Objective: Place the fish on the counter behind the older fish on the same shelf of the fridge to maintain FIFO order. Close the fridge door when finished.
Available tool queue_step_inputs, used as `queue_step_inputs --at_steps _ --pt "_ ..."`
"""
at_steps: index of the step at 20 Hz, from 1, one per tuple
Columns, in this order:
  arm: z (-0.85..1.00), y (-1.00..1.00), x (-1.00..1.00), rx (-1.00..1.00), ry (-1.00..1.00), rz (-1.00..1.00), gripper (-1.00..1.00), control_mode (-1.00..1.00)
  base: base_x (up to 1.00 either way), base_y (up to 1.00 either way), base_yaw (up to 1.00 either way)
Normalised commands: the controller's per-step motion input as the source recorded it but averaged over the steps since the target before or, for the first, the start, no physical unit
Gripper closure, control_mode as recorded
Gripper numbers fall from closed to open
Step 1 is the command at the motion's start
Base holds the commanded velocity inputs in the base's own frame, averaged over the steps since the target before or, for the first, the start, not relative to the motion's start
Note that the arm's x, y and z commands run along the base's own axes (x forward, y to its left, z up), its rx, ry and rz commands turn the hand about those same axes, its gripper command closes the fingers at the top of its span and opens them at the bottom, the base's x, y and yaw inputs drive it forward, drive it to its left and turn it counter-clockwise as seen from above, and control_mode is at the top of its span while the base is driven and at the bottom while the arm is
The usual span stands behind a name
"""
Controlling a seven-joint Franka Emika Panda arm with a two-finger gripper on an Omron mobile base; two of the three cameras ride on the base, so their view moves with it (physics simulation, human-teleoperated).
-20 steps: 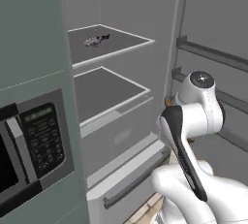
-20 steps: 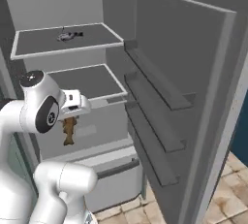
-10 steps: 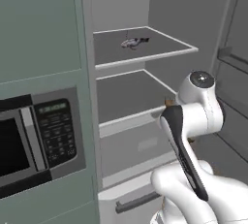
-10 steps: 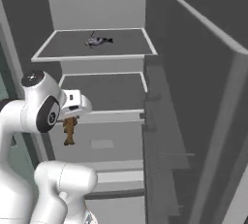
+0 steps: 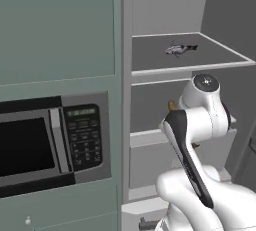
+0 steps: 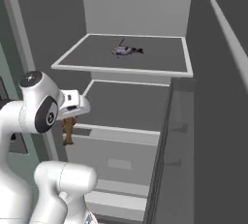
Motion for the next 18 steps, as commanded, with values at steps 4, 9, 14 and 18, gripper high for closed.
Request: queue_step_inputs --at_steps 4,9,14,18 --pt "0.0 0.0 0.0 0.0 0.0 0.0 1.0 1.0 0.79 -0.16 0.07" --pt "0.16 -0.29 0.25 0.0 -0.02 0.0 1.0 -1.0 0.24 -0.18 0.01" --pt "0.88 -0.34 0.1 0.0 -0.2 0.0 1.0 -1.0 0.0 0.0 0.0" --pt "1.0 -0.18 0.0 -0.01 -0.29 0.0 1.0 -1.0 0.0 0.0 0.0"
